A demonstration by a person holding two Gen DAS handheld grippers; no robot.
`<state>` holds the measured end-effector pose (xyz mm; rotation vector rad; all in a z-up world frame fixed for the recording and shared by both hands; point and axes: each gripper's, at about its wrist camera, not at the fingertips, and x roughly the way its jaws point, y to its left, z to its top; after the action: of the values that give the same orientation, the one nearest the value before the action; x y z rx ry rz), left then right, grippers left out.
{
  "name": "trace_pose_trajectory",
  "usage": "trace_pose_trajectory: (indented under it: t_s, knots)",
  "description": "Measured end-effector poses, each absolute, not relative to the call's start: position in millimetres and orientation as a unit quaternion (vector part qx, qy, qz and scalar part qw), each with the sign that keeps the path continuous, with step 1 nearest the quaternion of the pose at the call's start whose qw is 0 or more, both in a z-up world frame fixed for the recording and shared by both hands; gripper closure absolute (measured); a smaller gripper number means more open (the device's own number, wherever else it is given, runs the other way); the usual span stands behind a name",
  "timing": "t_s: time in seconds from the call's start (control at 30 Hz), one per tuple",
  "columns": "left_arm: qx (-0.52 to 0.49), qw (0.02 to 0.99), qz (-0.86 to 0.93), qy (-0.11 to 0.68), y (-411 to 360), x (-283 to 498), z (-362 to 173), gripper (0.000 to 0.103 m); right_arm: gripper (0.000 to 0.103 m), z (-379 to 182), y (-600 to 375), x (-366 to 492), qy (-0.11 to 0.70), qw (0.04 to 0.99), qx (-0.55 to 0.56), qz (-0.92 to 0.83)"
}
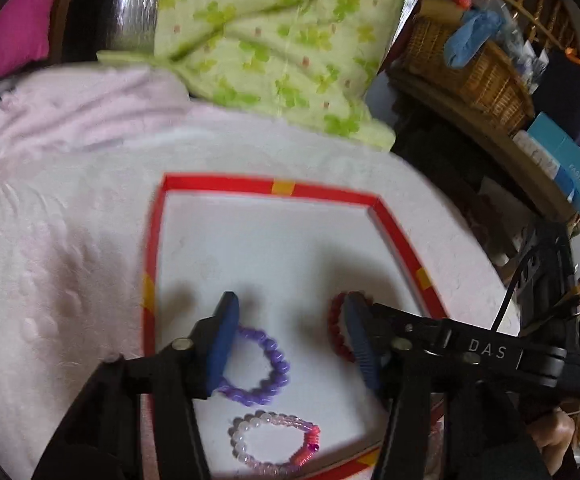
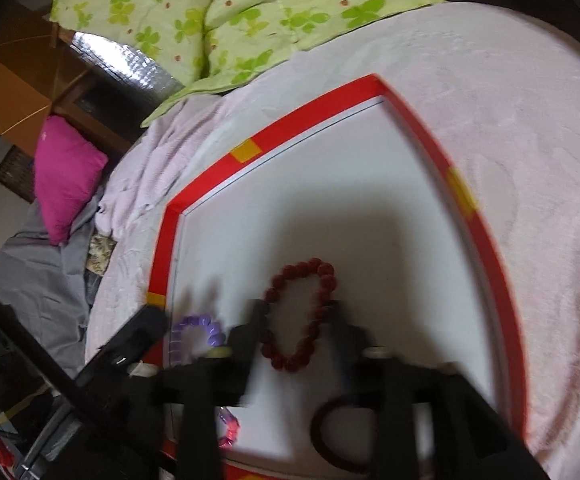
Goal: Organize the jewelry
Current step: 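Carry both bracelets into the red box and open both grippers, then withdraw both open grippers away from the red box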
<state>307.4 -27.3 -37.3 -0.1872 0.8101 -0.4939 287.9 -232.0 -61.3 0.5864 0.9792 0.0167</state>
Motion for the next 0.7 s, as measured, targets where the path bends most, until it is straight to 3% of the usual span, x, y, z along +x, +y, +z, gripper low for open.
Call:
trace_pose_trajectory:
  t_s: [0.2, 0.33, 0.7]
  knots:
    - [-0.088, 0.917, -0.203, 0.331, 12.9, 267.0, 0.4, 0.032, 0.047, -25.3, -232.7, 239.1, 0.38, 0.887, 0.262, -0.013]
    - [-0.082, 0.924, -0.175, 0.331, 40.6, 237.7, -1.9, 0.03, 0.047, -11.7, -215.6, 193.1, 0.339, 0.911, 0.232, -0.028]
    - [-0.045, 0.936, -0.153, 0.314, 82.9, 143.8, -15.7, 0.027, 0.047, -6.9, -169.6, 91.4, 0.373, 0.907, 0.189, -0.041]
